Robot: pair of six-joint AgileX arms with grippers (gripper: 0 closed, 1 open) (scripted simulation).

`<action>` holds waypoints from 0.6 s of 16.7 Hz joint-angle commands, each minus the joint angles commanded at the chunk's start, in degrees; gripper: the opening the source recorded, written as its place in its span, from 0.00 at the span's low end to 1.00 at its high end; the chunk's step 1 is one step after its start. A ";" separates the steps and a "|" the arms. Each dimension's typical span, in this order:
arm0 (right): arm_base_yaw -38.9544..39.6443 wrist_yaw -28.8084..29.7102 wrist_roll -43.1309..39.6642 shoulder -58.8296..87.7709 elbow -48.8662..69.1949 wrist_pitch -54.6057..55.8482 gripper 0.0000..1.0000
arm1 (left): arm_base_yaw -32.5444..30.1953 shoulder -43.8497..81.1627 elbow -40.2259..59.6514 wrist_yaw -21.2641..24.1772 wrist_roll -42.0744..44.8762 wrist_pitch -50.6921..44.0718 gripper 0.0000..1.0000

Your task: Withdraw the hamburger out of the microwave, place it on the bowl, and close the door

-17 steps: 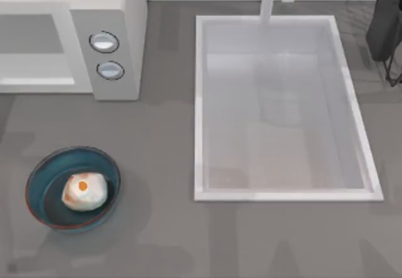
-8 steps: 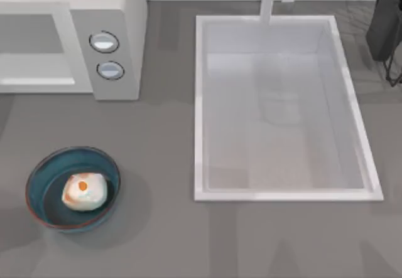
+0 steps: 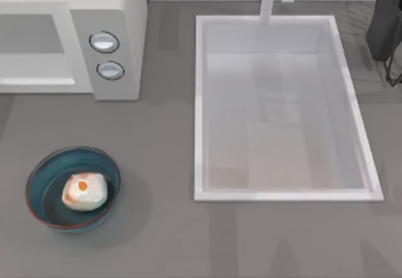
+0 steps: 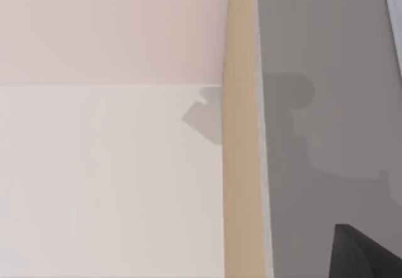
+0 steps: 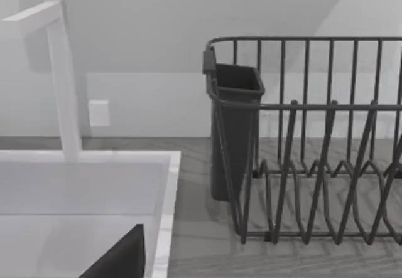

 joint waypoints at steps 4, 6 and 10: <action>0.00 0.00 0.00 0.00 0.00 0.00 1.00 | 0.11 0.24 0.21 0.07 0.27 -0.43 0.00; 0.00 0.00 0.00 0.00 0.00 0.00 1.00 | -0.15 0.13 -0.10 -0.08 0.23 -0.12 0.00; 0.00 0.00 0.00 0.00 0.00 0.00 1.00 | -0.07 2.25 -4.87 -0.02 0.30 6.46 0.00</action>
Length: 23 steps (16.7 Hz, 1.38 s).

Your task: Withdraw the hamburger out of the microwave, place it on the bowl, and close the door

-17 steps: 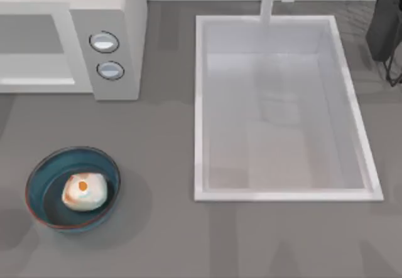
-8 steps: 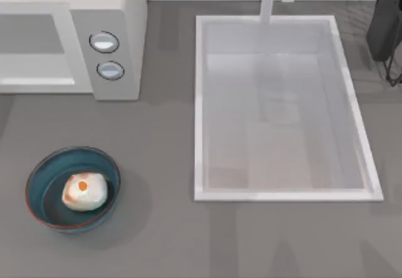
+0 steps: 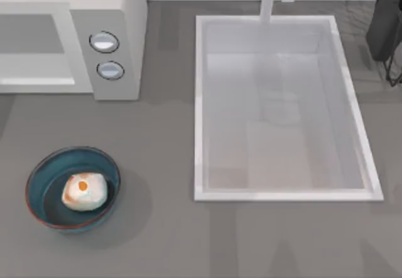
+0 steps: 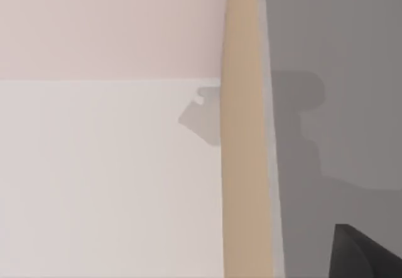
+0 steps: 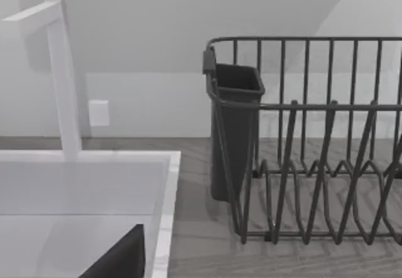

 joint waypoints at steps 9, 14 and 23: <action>0.00 0.00 0.00 0.00 0.00 0.00 1.00 | 0.34 4.85 -10.13 0.23 0.26 14.98 0.00; 0.00 0.00 0.00 0.00 0.00 0.00 1.00 | -2.14 0.65 -14.27 -0.86 -2.20 17.15 0.00; 0.00 0.00 0.00 0.00 0.00 0.00 1.00 | -9.76 -13.22 -32.17 -4.60 -10.67 25.55 0.00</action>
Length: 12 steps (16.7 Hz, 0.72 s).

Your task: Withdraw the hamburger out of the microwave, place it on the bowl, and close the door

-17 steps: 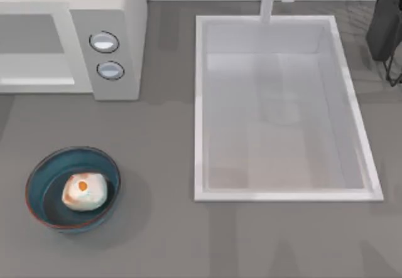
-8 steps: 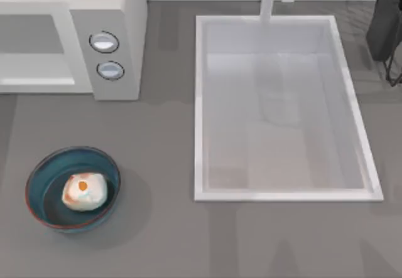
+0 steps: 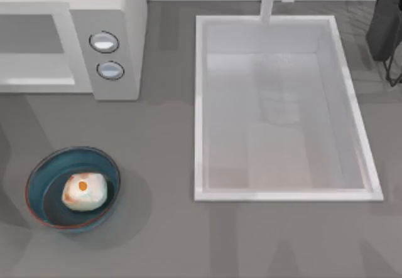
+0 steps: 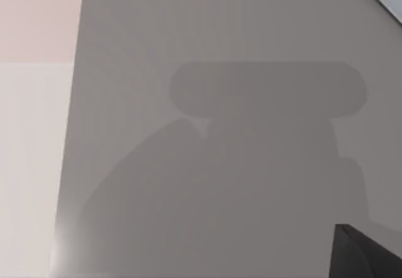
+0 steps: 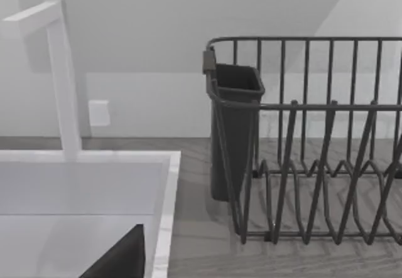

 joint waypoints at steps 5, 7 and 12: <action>0.00 0.00 0.00 0.00 0.00 0.00 1.00 | -0.59 -0.71 -0.94 -0.45 -0.88 0.25 0.00; 0.00 0.00 0.00 0.00 0.00 0.00 1.00 | -3.83 -4.03 -4.10 -2.47 -4.07 1.43 0.00; 0.00 0.00 0.00 0.00 0.00 0.00 1.00 | -15.65 -16.28 -14.62 -8.92 -14.98 5.33 0.00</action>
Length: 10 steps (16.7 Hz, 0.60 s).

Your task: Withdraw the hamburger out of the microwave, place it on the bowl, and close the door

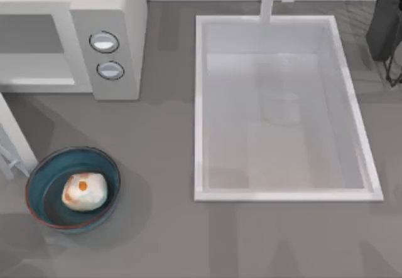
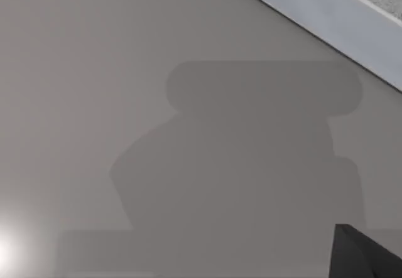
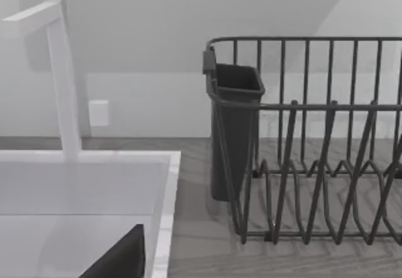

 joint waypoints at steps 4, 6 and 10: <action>0.00 0.00 0.00 0.00 0.00 0.00 1.00 | -1.48 -1.49 -1.46 -1.11 -1.47 0.66 0.00; 0.00 0.00 0.00 0.00 0.00 0.00 1.00 | -1.40 -1.30 -1.38 -0.97 -1.58 0.53 0.00; 0.00 0.00 0.00 0.00 0.00 0.00 1.00 | -7.70 -3.79 -2.99 -5.47 -6.68 0.80 0.00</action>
